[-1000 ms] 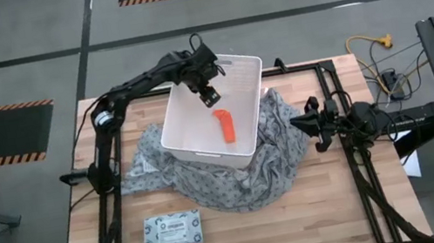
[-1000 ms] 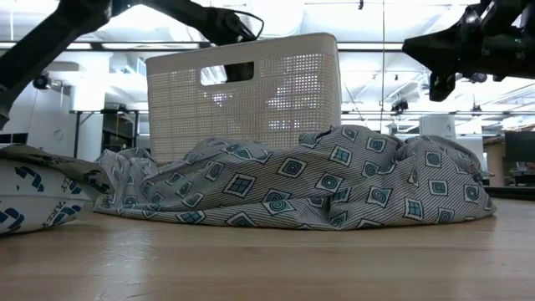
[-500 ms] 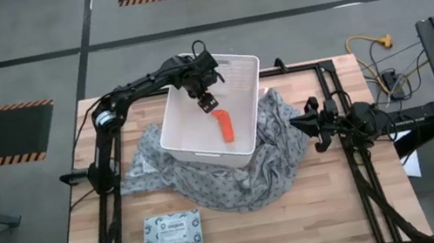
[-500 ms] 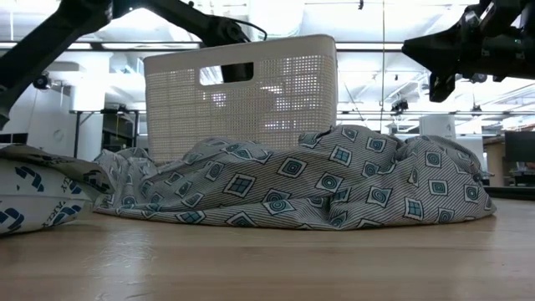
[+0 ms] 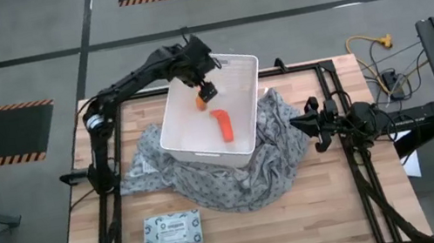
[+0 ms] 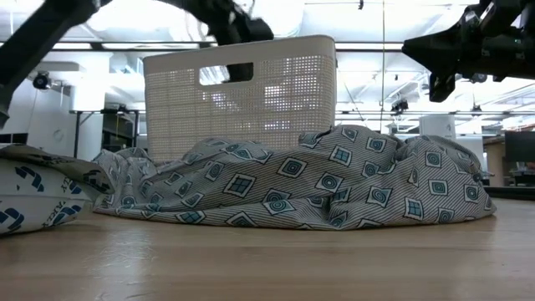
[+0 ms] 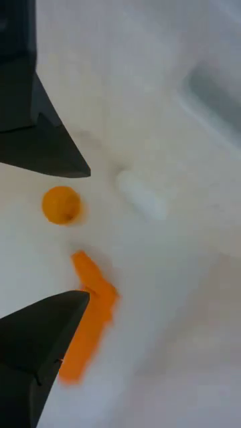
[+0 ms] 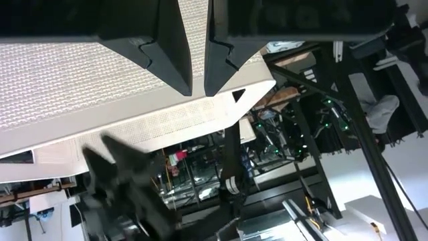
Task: Pick & place medical supplies in basket/bin
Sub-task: Put the mailer bag into the white basket
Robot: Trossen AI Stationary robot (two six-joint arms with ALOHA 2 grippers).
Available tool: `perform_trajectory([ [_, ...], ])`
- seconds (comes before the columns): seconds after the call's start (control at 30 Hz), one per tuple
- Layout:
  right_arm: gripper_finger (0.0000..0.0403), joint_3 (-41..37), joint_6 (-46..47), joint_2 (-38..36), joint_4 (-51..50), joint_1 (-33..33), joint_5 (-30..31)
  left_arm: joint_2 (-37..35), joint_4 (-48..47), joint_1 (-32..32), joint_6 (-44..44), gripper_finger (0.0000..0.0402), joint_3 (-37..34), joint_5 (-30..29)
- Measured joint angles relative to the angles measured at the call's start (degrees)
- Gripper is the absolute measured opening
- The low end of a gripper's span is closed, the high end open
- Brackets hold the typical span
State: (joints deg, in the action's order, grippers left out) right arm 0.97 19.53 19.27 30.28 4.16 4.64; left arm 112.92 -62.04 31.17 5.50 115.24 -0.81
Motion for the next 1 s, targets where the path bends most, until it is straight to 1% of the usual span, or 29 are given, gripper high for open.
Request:
perform_trajectory([
  [0.13,0.0033,0.0,-0.02,0.02,0.01,-0.02,0.0,-4.35,0.08,-0.79,2.57,0.0273,2.9,5.54],
  [0.27,0.0033,0.0,0.0,0.02,0.0,-0.02,-0.01,-10.81,0.14,-2.56,6.43,0.0273,2.66,11.3],
  [0.4,0.0033,0.0,0.0,0.02,0.0,-0.02,0.0,-18.36,-0.04,-6.01,6.64,0.0273,0.23,12.13],
  [0.53,0.0033,0.0,-0.02,0.02,-0.02,-0.02,0.0,-26.58,-2.19,-10.51,6.27,0.0273,-3.31,12.14],
  [0.73,0.0033,0.0,-0.02,0.02,-0.02,-0.02,0.0,-38.44,-3.34,-19.72,2.49,0.0273,-10.68,12.14],
  [0.9,0.0033,0.0,-0.2,0.02,-0.05,-0.02,0.0,-46.44,-3.39,-27.38,-2.67,0.0273,-21.34,12.21],
  [1.0,0.0033,0.0,-0.22,0.02,-0.07,-0.02,0.02,-50.06,-3.41,-31.37,-7.88,0.0273,-28.19,12.13],
])
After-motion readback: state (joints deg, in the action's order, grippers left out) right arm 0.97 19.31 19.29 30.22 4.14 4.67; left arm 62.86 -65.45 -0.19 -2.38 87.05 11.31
